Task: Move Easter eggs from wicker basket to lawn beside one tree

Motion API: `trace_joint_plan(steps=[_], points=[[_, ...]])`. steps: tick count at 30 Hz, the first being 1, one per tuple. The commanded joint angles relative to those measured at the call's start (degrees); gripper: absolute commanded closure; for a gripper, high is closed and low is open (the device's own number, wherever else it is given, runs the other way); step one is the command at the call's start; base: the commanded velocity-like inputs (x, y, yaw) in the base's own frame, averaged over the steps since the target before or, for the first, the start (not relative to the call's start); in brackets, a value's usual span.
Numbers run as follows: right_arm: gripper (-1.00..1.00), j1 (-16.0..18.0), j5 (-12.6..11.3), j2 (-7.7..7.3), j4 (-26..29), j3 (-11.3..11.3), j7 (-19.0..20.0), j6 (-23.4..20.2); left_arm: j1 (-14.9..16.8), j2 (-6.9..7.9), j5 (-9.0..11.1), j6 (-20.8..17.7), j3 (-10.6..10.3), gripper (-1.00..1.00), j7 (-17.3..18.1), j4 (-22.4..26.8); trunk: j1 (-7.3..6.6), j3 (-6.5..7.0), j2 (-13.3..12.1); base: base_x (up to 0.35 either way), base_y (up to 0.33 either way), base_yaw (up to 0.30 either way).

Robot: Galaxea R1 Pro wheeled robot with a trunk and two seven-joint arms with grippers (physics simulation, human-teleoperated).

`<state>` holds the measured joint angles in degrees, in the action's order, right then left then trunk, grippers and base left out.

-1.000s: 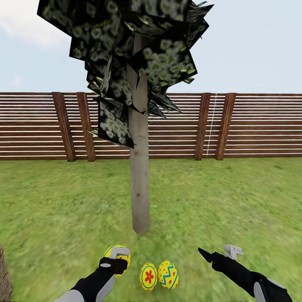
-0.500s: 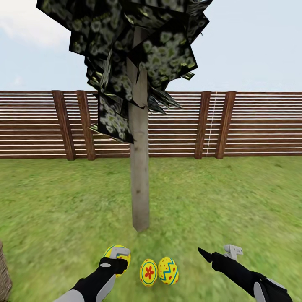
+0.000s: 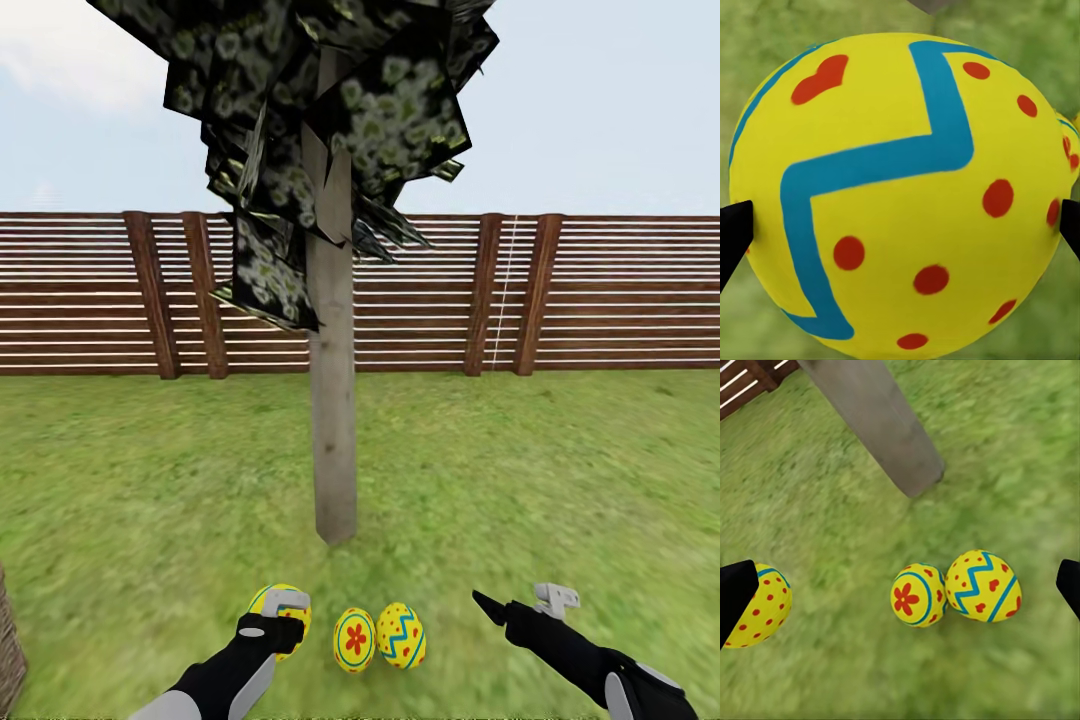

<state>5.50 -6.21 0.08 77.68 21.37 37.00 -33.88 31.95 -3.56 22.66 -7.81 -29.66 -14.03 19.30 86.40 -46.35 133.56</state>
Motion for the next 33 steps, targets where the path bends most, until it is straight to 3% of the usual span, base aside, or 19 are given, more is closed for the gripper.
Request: trace_joint_plan(steps=[1, 24, 33], points=[[-1.0, 0.04, -0.55, 0.01, 0.02, 0.08, 0.0, -0.49, 0.04, 0.04, 0.42, -0.27, -0.49, 1.0, -0.48, 0.12, 0.21, -0.25, 0.44, 0.0, 0.0, 0.0], [-1.0, 0.04, -0.55, 0.01, -0.07, 0.03, 0.0, -0.57, 0.04, 0.04, 0.4, -0.27, -0.49, 1.0, -0.48, 0.12, 5.27, -4.37, 9.67, 0.0, 0.0, 0.0], [-1.0, 0.04, -0.55, -0.01, -0.07, 0.07, 0.0, -0.57, 0.04, 0.04, 0.37, -0.27, -0.49, 1.0, -0.48, 0.12, 5.5, -6.37, 9.8, 0.0, 0.0, 0.0]])
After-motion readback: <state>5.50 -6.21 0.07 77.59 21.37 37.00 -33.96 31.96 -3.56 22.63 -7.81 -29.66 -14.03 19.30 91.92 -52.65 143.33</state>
